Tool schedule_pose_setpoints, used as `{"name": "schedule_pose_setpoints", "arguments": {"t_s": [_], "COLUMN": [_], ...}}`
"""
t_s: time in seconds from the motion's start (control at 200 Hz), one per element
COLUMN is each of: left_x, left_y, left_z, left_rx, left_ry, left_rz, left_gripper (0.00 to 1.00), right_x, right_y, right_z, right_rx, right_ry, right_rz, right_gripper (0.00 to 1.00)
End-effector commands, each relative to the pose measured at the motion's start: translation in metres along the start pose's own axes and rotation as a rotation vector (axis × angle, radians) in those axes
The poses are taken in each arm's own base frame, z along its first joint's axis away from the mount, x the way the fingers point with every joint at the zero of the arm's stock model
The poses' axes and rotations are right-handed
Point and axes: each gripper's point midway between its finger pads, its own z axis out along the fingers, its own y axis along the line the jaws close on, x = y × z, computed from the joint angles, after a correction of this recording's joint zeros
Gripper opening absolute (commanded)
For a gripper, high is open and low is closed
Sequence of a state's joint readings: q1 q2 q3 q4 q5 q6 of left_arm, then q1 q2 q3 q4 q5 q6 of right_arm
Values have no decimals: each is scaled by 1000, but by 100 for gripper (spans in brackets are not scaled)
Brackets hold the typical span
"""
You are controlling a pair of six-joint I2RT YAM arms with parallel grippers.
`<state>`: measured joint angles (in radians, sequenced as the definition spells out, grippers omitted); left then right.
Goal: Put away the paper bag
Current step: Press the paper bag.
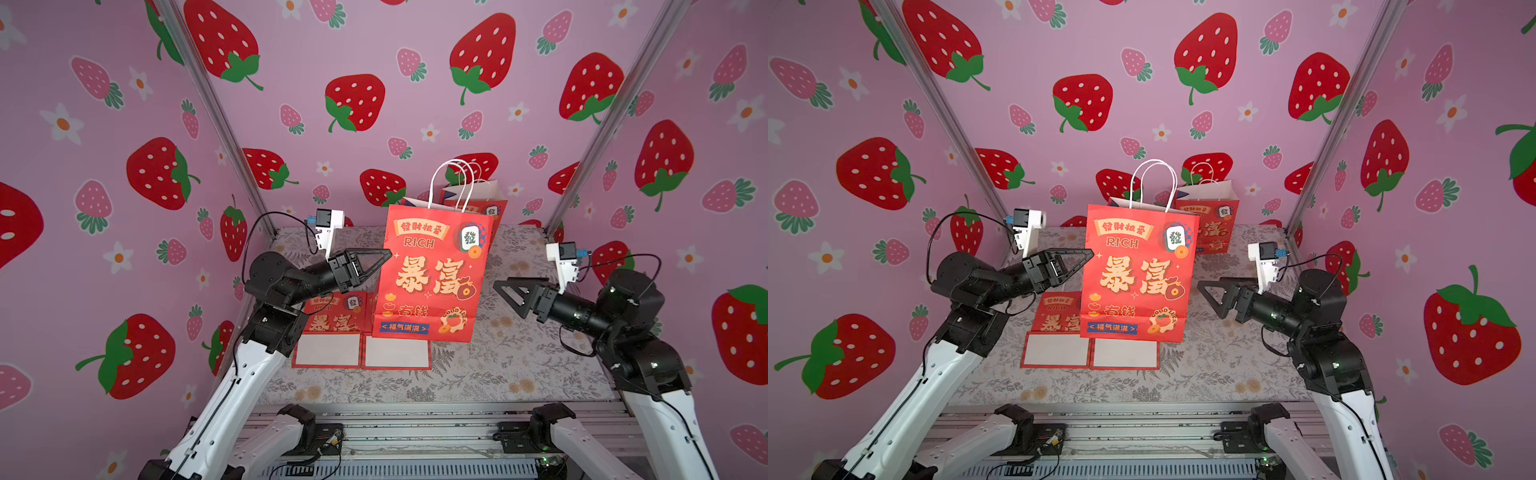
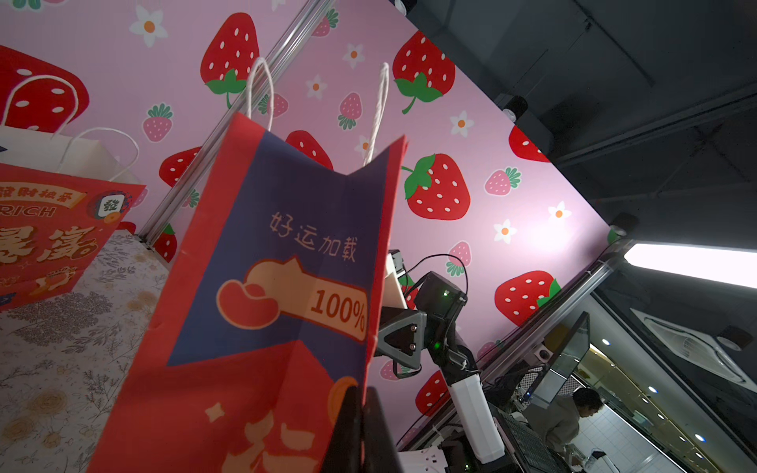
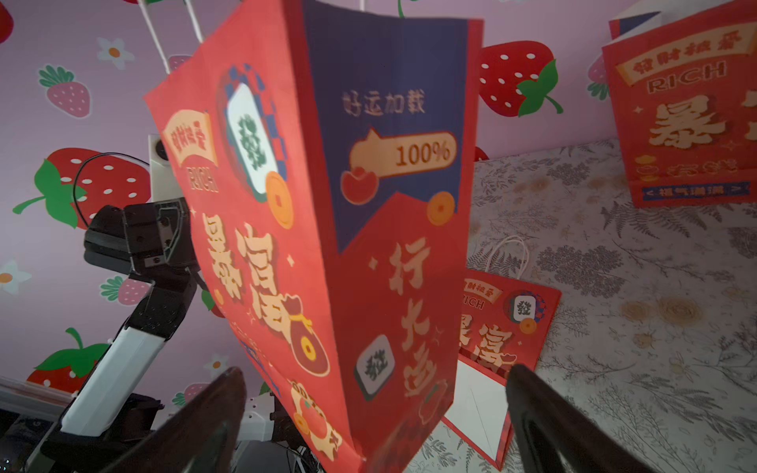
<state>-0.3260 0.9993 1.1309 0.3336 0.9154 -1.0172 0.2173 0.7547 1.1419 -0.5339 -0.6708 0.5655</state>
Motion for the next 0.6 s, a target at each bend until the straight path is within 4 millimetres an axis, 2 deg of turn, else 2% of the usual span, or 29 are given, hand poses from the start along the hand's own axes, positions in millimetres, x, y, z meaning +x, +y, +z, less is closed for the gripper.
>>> {"name": "schedule_pose_setpoints", "arguments": {"t_s": [0.0, 0.305, 0.44, 0.595], "left_x": [-20, -45, -55, -55], "left_y": [-33, -44, -51, -52], "left_z": [-5, 1, 4, 5], "left_rx": [85, 153, 190, 198], "left_ry": [-27, -44, -51, -48], "left_rz": [47, -6, -27, -44], "left_gripper": [0, 0, 0, 0], "right_x": [12, 43, 43, 34], "right_y": [-17, -19, -17, -18], "right_z": [1, 25, 38, 49], "right_rx": [35, -154, -236, -279], "right_ry": [0, 126, 150, 144], "right_rz": [43, 20, 25, 20], "right_gripper": [99, 99, 99, 99]}}
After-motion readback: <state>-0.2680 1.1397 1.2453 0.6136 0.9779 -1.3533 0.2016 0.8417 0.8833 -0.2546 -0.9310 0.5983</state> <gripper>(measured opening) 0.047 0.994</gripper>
